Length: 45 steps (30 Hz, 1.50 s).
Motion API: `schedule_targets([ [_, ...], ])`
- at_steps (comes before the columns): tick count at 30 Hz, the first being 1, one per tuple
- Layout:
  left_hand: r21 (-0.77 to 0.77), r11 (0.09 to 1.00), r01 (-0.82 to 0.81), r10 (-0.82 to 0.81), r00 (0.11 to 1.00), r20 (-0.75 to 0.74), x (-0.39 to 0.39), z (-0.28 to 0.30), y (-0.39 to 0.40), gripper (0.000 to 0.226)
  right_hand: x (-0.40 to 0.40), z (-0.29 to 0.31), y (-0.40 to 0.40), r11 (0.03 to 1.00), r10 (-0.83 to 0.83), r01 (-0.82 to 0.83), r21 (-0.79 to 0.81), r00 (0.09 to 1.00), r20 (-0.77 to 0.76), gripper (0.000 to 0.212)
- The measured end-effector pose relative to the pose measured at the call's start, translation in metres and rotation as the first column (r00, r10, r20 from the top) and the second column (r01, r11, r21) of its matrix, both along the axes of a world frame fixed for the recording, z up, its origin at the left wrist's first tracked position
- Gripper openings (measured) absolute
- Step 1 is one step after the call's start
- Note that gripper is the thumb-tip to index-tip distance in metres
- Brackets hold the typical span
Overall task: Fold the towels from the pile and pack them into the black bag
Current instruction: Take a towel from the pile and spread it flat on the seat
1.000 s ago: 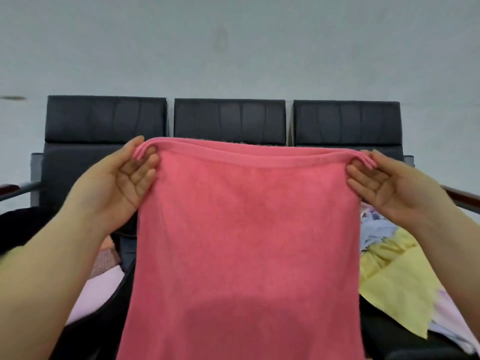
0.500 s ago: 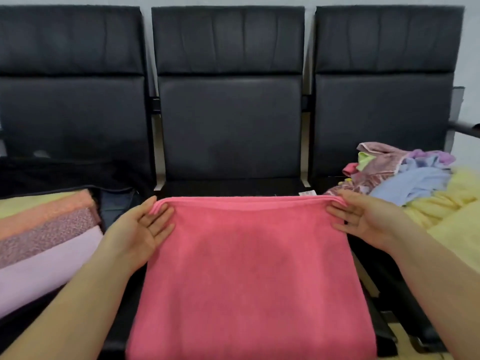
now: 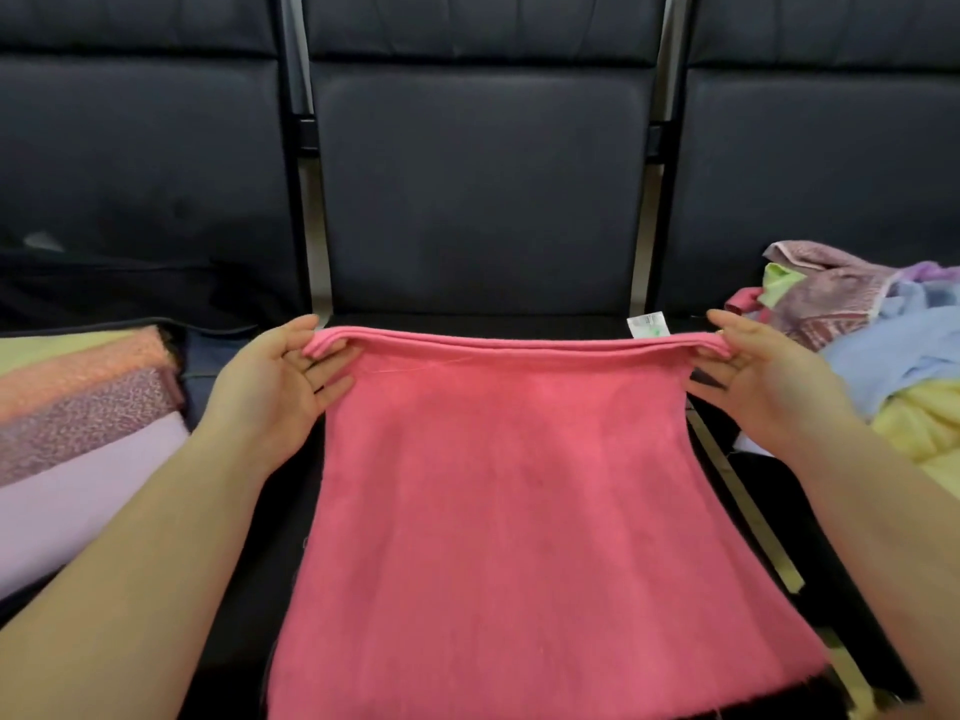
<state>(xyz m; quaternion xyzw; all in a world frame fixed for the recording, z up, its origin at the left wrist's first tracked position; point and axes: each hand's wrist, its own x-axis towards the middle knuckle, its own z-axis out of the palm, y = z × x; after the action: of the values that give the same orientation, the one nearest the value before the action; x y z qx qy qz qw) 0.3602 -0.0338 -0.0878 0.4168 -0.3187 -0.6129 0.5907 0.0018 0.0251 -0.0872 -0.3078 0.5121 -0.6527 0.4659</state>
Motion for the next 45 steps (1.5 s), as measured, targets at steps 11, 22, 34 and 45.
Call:
schedule_targets([
  [11,-0.172,0.961,0.218,-0.152,0.932,0.329,0.035,0.012,0.054,0.049,-0.020,0.005,0.059,0.990,0.131,-0.127,0.054,0.989,-0.075,0.027],
  [22,0.566,0.582,0.584,-0.754,0.126,0.645,0.057,-0.020,0.127,0.049,-0.022,-0.018,0.128,0.552,0.751,-0.210,0.807,0.545,-0.372,0.018],
  [34,0.356,0.799,0.485,-0.241,-0.285,0.928,0.008,-0.052,0.124,0.080,0.056,-0.035,0.102,0.774,0.617,0.031,0.632,0.184,-0.765,0.081],
  [45,0.255,0.881,0.398,-0.117,-0.341,0.933,-0.039,-0.097,0.064,0.084,0.048,-0.088,0.026,0.768,0.629,0.198,0.610,-0.048,-0.776,0.089],
])
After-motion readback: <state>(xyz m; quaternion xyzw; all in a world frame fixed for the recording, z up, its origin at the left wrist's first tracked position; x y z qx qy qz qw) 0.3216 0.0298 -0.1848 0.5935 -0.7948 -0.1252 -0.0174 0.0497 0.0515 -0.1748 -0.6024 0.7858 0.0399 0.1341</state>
